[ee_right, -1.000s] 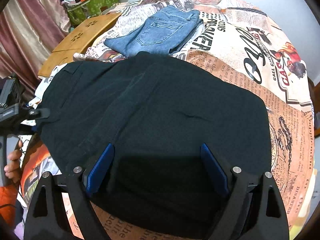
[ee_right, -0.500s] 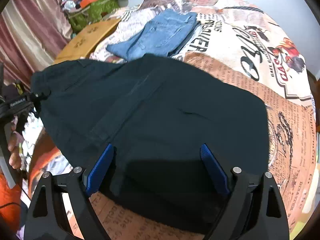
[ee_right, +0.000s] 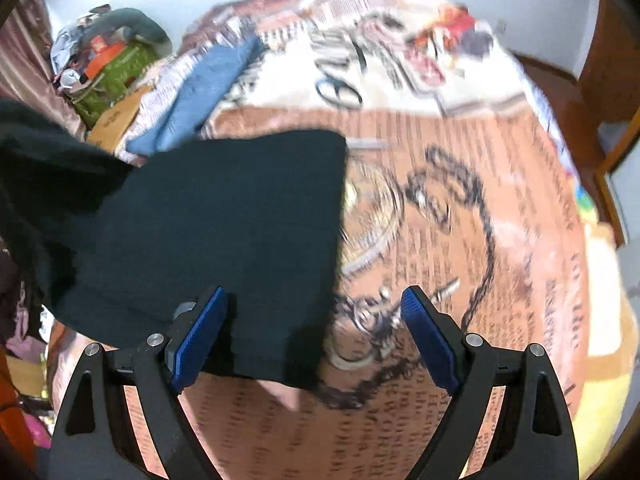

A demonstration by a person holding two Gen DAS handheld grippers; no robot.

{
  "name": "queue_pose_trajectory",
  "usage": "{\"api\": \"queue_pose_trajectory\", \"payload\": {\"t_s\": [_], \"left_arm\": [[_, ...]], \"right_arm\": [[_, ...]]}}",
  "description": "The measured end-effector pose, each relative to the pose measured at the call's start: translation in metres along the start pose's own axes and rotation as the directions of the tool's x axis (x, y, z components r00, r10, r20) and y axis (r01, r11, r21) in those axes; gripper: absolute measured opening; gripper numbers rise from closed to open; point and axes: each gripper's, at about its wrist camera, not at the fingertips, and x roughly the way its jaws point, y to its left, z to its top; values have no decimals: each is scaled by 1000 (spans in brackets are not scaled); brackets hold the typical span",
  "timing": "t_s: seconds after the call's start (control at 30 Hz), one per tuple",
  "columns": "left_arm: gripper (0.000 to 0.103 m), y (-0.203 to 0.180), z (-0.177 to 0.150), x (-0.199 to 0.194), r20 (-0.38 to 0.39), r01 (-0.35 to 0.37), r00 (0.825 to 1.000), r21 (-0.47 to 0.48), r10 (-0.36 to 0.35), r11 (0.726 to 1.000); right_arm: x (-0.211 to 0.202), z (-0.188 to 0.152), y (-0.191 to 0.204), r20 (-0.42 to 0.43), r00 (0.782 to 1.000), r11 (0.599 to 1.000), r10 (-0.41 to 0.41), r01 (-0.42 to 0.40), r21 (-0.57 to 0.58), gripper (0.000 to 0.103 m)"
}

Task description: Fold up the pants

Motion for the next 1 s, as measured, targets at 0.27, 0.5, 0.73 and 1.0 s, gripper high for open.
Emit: {"api": "queue_pose_trajectory", "payload": {"t_s": [0.27,0.5,0.73,1.0], "left_arm": [[13,-86,-3,35,-109,180,979,92,-170,979],[15,-140,-42,82,-392,302,891,142,-227,943],[87,-138,-37,54,-325,320,913,192,-248,928],[98,-99,-5,52,-163,57,987,309,-6,949]], "right_arm": [[2,3,3,24,999,999,47,-46,-28,87],[-7,-3,-4,41,996,996,85,-85,-10,87],[-17,-9,-9,59,995,997,80,-80,-7,87],[-26,-16,-5,71,996,998,61,-59,-21,87]]}}
